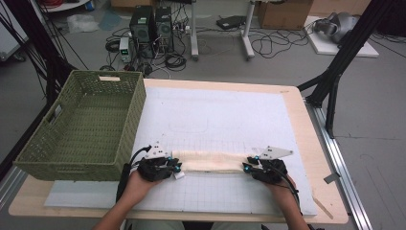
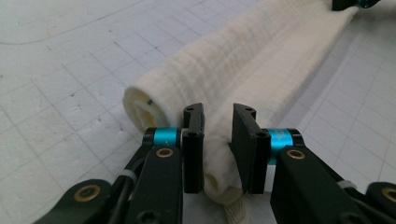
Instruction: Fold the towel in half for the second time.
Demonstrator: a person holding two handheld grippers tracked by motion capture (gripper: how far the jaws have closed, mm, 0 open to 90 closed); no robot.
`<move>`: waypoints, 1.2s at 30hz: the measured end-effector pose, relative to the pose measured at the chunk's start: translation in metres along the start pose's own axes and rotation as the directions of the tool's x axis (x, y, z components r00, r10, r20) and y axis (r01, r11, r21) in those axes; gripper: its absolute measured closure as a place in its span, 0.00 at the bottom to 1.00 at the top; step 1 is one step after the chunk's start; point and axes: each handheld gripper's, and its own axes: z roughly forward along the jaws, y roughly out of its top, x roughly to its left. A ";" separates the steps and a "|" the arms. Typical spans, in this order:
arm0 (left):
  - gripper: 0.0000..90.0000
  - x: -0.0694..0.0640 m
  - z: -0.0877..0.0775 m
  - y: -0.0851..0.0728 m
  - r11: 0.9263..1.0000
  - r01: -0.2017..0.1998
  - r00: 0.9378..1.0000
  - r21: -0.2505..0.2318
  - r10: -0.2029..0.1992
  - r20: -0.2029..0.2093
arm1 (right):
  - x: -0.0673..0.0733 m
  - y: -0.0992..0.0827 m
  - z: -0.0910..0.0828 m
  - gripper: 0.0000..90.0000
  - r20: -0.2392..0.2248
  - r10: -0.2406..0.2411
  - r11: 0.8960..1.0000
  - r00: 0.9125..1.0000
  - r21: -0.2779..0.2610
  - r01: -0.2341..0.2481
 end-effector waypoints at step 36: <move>0.65 0.017 -0.004 0.012 0.992 0.086 0.993 -0.094 -0.093 -0.078 | -0.018 -0.006 -0.047 0.49 0.116 0.083 0.990 0.990 -0.121 -0.069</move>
